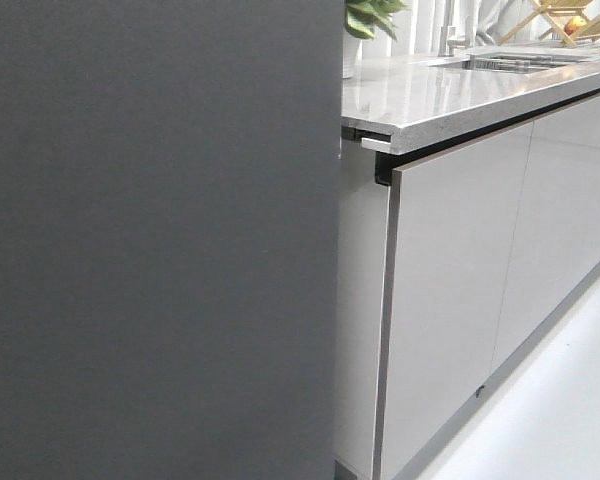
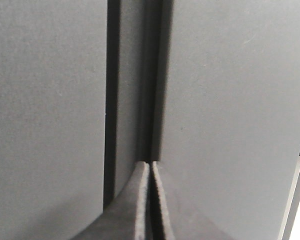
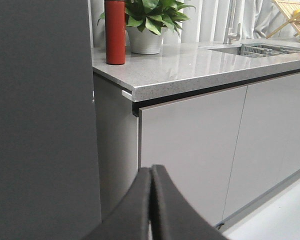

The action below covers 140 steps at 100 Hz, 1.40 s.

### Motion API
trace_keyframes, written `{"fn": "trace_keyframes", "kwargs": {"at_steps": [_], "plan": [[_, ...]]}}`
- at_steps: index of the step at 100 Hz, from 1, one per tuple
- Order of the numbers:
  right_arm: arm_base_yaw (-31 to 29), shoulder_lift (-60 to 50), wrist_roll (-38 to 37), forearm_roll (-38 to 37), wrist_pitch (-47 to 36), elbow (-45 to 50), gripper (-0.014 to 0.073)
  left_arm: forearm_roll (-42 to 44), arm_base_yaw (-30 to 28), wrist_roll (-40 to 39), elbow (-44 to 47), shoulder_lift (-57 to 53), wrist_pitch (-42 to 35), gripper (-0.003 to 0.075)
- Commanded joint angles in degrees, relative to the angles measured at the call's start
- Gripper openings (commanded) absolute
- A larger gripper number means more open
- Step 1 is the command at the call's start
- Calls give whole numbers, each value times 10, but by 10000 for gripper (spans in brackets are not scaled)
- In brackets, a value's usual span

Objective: Close fridge door

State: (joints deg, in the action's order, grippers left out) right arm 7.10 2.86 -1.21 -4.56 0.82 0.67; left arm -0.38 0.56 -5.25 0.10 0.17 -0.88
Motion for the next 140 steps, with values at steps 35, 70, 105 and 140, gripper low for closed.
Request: {"fn": "trace_keyframes", "kwargs": {"at_steps": [35,70,105,140], "plan": [[-3,-27,0,-6,-35,7,-76,-1,6,-2,16,11,-44,-21],[-3,-40,0,-6,11,7,-76,-1,6,-2,16,11,-44,-21],[-3,-40,0,-6,11,7,-76,-1,6,-2,16,11,-44,-21],[-3,-40,0,-6,11,7,-76,-1,6,-2,16,11,-44,-21]]}}
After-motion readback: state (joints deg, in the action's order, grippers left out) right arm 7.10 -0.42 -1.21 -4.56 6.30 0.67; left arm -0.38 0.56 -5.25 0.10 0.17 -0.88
